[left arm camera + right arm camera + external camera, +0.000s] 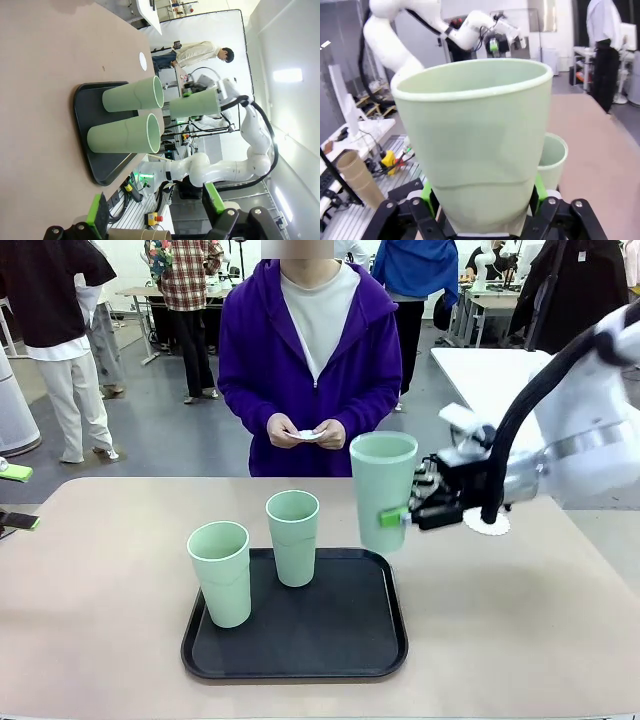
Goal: Place coasters on the table and set cups on them.
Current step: Pick up one Reusable plastic cup and place it on a coaster set by the human.
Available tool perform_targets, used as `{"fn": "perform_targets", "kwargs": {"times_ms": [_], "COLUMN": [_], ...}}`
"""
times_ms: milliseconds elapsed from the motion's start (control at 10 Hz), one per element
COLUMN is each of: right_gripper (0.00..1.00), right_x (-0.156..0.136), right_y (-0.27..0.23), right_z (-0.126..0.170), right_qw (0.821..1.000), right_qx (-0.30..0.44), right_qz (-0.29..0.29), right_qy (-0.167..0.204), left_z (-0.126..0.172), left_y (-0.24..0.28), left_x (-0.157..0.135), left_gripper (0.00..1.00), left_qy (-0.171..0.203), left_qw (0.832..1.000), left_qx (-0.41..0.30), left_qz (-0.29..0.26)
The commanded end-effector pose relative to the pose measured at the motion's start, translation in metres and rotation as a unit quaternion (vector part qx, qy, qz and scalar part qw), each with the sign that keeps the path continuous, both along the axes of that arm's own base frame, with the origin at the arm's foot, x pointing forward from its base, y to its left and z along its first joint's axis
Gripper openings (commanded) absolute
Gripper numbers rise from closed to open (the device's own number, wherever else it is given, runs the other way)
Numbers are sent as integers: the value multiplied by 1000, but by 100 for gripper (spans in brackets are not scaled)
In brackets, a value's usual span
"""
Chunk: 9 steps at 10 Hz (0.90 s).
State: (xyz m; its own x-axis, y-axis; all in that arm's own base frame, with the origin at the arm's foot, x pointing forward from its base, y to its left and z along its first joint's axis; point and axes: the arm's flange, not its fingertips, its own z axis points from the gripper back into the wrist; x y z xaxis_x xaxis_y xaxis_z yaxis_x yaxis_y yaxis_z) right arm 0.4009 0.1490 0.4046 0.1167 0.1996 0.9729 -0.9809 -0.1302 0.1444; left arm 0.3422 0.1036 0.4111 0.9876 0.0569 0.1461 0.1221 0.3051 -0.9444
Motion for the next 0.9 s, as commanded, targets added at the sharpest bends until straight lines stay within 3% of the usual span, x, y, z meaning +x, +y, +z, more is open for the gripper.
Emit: {"fn": "perform_targets", "kwargs": {"times_ms": [0,200,700,800], "right_gripper": [0,0,0,84], "right_x": [7,12,9,10], "right_y": [-1,-2,-7,-6], "right_z": [39,68,69,71], "right_qw": [1000,999,999,999], "right_qx": [5,13,2,1], "right_qz": [-21,-32,-21,-20], "right_qy": [-8,-28,-30,-33], "left_z": [2,2,2,2], "left_y": [0,0,0,0], "left_x": [1,1,1,1], "left_gripper": [100,100,100,100], "left_qy": [-10,-10,-10,-10], "left_qw": [1000,1000,1000,1000], "left_qx": [-8,-8,-8,-8], "left_qz": [0,0,0,0]}}
